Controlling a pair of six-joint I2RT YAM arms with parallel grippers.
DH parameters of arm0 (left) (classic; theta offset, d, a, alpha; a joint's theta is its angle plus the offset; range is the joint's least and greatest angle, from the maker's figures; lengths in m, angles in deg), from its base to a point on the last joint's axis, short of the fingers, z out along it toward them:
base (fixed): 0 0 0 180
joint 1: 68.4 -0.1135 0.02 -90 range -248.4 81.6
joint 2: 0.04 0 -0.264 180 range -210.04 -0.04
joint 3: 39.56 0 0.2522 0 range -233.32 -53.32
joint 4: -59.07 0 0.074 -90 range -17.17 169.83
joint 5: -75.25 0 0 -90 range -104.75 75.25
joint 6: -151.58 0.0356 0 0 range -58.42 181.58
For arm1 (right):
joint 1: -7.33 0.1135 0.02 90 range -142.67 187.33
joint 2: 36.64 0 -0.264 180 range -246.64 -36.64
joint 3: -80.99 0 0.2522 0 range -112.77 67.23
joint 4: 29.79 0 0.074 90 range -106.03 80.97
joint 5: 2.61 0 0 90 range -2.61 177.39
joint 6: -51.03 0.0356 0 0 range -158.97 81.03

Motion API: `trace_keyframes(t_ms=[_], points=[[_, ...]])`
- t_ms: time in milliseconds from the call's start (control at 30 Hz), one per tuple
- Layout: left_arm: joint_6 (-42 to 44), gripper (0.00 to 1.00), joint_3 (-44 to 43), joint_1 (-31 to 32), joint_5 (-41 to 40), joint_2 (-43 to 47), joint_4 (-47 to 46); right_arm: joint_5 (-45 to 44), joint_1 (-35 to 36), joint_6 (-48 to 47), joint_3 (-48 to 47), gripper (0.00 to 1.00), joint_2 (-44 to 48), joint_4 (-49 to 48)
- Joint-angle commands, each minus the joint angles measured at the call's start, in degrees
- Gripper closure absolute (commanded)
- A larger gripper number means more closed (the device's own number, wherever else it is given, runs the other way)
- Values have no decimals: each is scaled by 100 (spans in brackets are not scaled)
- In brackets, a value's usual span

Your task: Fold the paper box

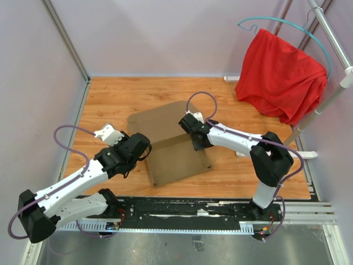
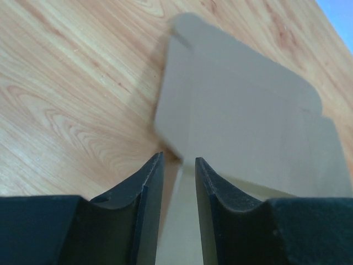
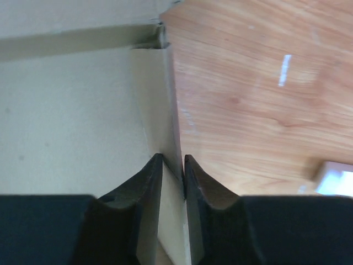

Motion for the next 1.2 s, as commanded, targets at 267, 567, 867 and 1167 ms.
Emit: trace_keyframes(t_ms=[267,567,867,1167], points=[[2332,69,325,43,1122,-329,-1363,-602,71,-1453,-230,54,-171,887],[3505,69,1442,43,2367,1789,-2789,-324,72,-1664,303,62,-92,461],[3763,71,660,43,2410,1284,-1682,-1176,0,-769,26,99,-722,956],[3896,70,386,43,2643,666,-1565,-839,-83,594,169,99,-579,898]])
